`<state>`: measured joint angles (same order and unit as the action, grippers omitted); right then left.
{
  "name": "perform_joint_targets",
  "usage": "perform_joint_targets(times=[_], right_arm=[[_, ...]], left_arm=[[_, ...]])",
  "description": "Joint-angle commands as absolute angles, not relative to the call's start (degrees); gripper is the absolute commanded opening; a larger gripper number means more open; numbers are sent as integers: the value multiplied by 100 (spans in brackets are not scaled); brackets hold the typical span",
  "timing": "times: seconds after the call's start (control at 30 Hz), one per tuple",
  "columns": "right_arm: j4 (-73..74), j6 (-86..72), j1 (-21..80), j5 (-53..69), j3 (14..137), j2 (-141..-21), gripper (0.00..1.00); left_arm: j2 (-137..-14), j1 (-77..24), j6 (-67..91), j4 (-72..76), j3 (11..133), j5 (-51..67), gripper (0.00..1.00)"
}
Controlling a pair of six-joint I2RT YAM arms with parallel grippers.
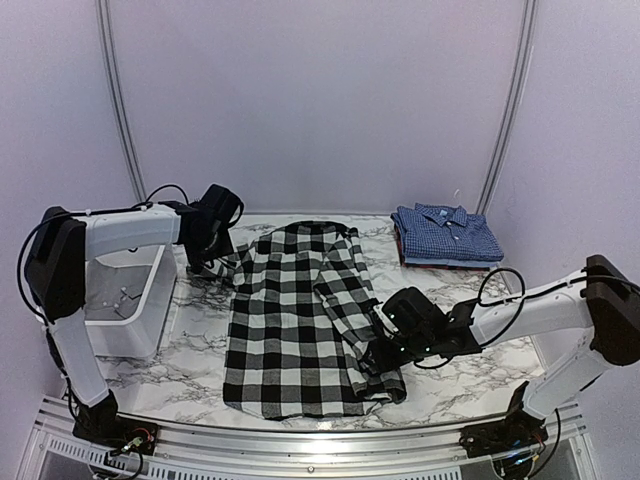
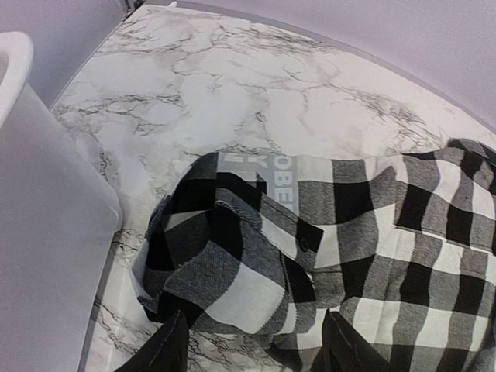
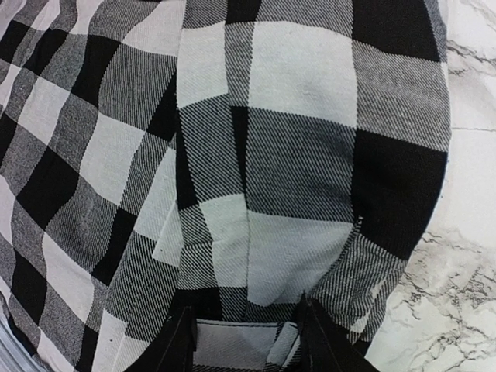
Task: Fold and stack the long sleeve shirts
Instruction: Adjust the sleeve at the center of the board.
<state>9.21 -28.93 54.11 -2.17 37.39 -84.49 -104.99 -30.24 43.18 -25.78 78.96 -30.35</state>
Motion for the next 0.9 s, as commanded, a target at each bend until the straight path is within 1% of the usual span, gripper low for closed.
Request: perform_joint_targets(times=[0.0,0.1,0.17,0.37,0.43,0.47,0.53,0.67,0.8,0.87], right_arm=[[916,-2927,5438,-190,3703,-8488,46],[960,-2910,5435,-231,3774,-8396,49],[1009,-2909,5439,-272,3826,-8331,49],[1257,-2867,5440,-436,4095,-8143,50],[1346,-2862,5435,-505,4208,-8050,50],[1377,-2858,5439,-536,4248,-8006,50],[1461,-2852,5440,-591,4343,-7904,50],[1599,-2839,5440,-720,4502,-7770,50],[1672,-2841,5440,-811,4620,-7673,50],[1696,-2833,5440,-876,4670,-7630,50]], left_arm=[[-10780,-2854,4339,-3109,8066,-3624,63],[-10877,-2726,4391,-3159,8091,-3661,69],[-10936,-2640,4391,-3151,8110,-3638,70],[-11229,-2450,4296,-3126,8292,-3463,70],[-11322,-2389,4237,-2978,8282,-3287,67],[-11352,-2372,4174,-2902,8280,-3185,64],[-11397,-2365,4105,-2779,8288,-2986,55],[-11316,-2379,4034,-2598,8292,-2811,27],[-11131,-2443,3692,-2339,8314,-2641,1],[-11024,-2593,3415,-2176,8346,-2552,0]])
